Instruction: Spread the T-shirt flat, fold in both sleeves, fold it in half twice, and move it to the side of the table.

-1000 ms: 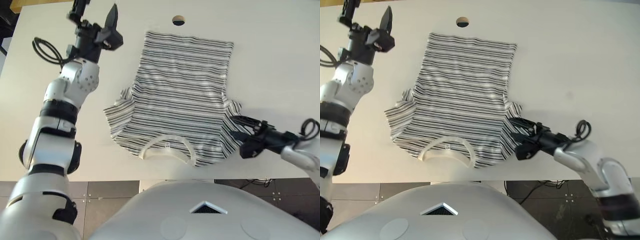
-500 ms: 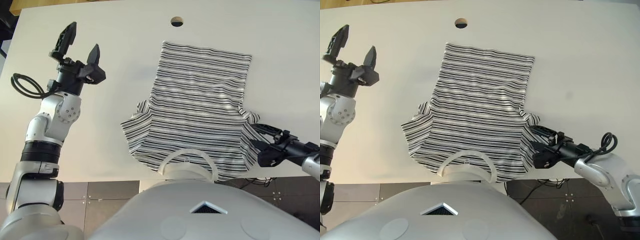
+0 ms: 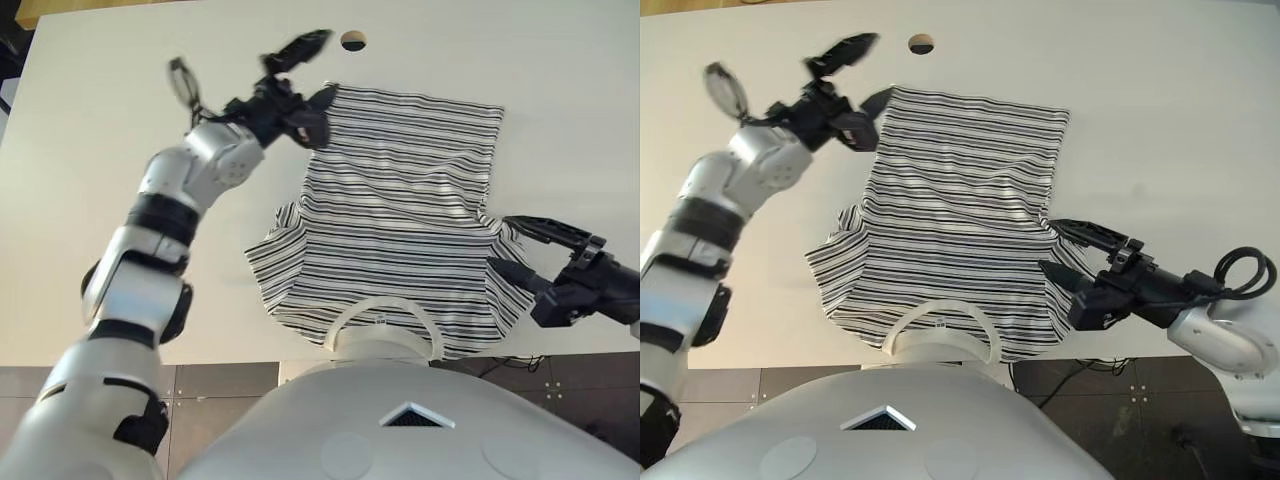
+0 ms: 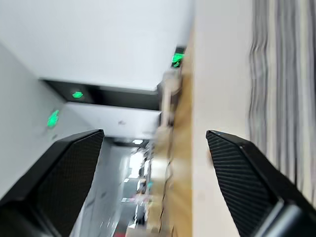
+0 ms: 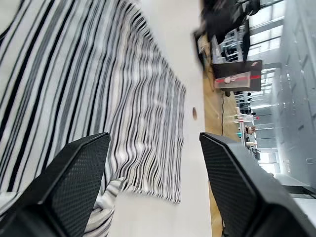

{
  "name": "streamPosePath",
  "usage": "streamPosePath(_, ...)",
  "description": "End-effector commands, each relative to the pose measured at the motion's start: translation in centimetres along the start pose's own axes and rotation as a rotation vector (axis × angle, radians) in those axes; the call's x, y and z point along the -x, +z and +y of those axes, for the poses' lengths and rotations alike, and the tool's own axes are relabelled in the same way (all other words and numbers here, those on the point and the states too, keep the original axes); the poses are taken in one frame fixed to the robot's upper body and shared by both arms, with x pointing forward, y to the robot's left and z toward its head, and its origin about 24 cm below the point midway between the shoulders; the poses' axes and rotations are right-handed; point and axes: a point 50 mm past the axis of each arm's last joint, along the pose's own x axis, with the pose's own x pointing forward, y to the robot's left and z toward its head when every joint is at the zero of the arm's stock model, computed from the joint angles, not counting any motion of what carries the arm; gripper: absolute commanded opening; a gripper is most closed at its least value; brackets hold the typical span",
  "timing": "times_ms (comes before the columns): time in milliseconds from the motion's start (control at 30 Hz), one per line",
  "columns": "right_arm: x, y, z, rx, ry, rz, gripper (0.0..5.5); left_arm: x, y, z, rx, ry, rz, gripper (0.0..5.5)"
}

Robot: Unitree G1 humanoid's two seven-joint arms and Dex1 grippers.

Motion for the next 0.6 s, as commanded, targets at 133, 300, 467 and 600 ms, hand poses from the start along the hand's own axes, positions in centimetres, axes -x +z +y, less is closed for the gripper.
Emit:
streamPosePath(133,-1.3,1.5,-1.6,-0.040,-0.144,-0.084,3.35,-0.8,0.9,-6.4,-0.169,-0.560,-0.022,3.87)
streamPosePath(300,-1.5,1.1,-1.7,-0.060,-0.179,-0.060,3.35,1.2,-1.2,-7.0,-0.182,-0.622,0.061,3.87)
streamPosePath(467,-1.7,1.0,-1.6,-0.075,-0.178,-0.062,3.35,2.2,-2.7,-6.1,-0.156,-0.551,0.114,3.87)
streamPosePath(600,-1.9,0.9,-1.6,-0.081,-0.175,-0.064,3.35,1.9,-3.1,-5.0,-0.136,-0.439,0.145,3.87)
